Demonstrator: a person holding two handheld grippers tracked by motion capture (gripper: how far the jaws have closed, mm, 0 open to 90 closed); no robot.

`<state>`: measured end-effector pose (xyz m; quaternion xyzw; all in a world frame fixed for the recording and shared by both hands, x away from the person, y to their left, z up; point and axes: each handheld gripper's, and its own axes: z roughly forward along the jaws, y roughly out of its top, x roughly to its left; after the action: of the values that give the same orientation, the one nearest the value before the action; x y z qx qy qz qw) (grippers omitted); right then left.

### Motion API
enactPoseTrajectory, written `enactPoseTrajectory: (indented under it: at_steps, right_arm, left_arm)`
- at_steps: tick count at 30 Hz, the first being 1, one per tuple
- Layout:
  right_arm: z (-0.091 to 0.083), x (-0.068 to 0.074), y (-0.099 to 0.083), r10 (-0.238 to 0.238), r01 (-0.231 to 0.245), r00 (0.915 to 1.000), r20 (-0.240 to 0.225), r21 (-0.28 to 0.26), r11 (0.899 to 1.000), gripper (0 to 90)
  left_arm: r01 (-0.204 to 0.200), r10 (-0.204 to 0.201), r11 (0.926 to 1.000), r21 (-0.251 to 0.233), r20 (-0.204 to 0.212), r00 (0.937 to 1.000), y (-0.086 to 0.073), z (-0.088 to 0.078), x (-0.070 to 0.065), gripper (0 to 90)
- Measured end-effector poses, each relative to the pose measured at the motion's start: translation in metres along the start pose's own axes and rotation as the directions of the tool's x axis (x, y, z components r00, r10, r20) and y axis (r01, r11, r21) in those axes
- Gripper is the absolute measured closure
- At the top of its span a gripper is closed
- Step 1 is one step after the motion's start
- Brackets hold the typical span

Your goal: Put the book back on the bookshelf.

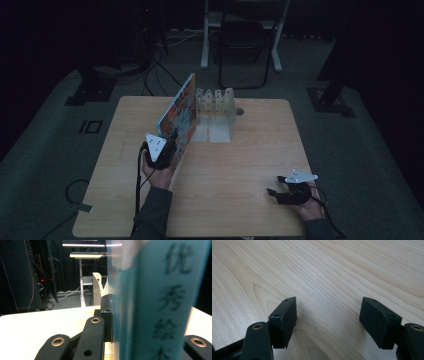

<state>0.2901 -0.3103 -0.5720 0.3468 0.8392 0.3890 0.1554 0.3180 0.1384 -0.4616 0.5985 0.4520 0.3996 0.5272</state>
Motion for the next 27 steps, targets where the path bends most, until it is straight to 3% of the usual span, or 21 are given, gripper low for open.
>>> enactPoseTrajectory:
  at_steps: [27]
  right_arm:
    - [0.000, 0.000, 0.000, 0.000, 0.000, 1.0000, -0.001, 0.001, 1.000, 29.4]
  left_arm:
    - [-0.012, 0.012, 0.9999, -0.008, -0.011, 0.9999, 0.004, 0.013, -0.004, 81.0]
